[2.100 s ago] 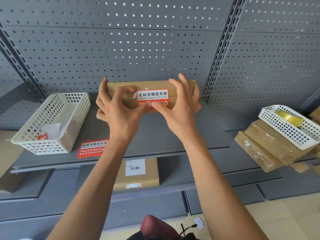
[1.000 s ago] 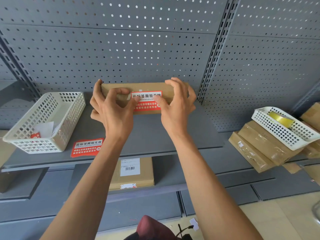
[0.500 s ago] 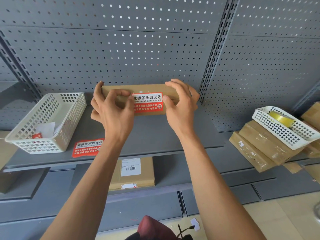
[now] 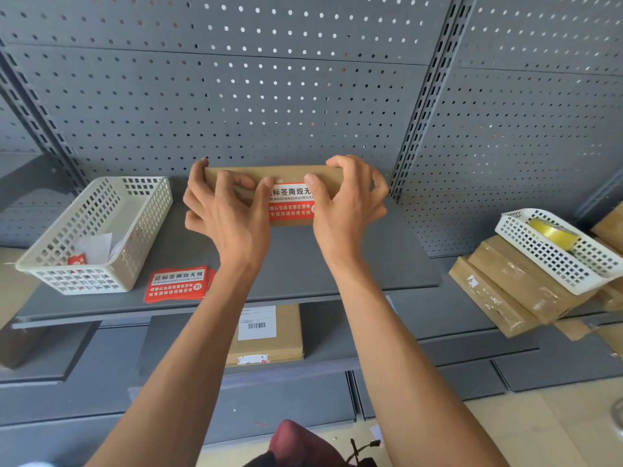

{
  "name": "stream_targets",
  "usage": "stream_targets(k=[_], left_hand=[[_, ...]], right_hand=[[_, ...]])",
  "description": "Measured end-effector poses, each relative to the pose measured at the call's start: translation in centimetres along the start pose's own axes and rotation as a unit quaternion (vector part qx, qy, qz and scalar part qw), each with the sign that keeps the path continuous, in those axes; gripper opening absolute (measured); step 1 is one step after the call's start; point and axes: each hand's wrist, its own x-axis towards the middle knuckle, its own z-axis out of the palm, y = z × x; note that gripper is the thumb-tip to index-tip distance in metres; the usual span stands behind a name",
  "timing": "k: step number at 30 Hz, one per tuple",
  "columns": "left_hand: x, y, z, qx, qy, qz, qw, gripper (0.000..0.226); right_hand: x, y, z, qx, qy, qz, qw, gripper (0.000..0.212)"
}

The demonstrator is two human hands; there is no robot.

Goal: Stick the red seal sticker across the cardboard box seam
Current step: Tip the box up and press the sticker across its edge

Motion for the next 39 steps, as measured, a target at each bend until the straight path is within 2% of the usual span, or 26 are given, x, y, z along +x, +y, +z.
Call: stream_targets(k=[4, 9, 12, 16, 23, 28, 33, 39], left_hand=[[0.4, -0.4, -0.5, 0.01, -0.026, 0.012, 1.0, 0.026], [1.0, -0.8, -1.4, 0.042, -0.07, 0.038, 0.996, 0.021], [1.2, -1.3, -2.2, 0.056, -0.107, 0.062, 0.991, 0.024], [1.2, -1.5, -2.6, 0.079, -0.142, 0.08, 0.983, 0.039], [1.0, -2.0, -3.0, 0.099, -0.165, 0.101, 0.976, 0.058], [0.9, -2.3, -3.1, 0.108, -0.171, 0.111, 0.973, 0.064], [0.4, -1.9, -2.4, 0.089, -0.144, 0.089, 0.982, 0.069], [0.2, -2.1, -2.2, 0.085, -0.128, 0.085, 0.984, 0.058]], right_hand=[[0.6, 0.4, -0.4, 0.02, -0.012, 0.016, 1.0, 0.021], [1.2, 0.7, -1.1, 0.027, -0.049, -0.001, 0.998, 0.023], [1.8, 1.1, -2.0, 0.015, -0.116, -0.036, 0.993, 0.031], [2.2, 2.1, -3.1, -0.005, -0.197, -0.082, 0.977, 0.046], [2.2, 2.8, -3.9, -0.056, -0.259, -0.101, 0.959, 0.071], [2.1, 2.5, -4.1, -0.078, -0.282, -0.104, 0.951, 0.078], [1.1, 1.7, -3.1, -0.088, -0.248, -0.09, 0.961, 0.092], [1.1, 2.3, -2.9, -0.105, -0.245, -0.099, 0.959, 0.085]])
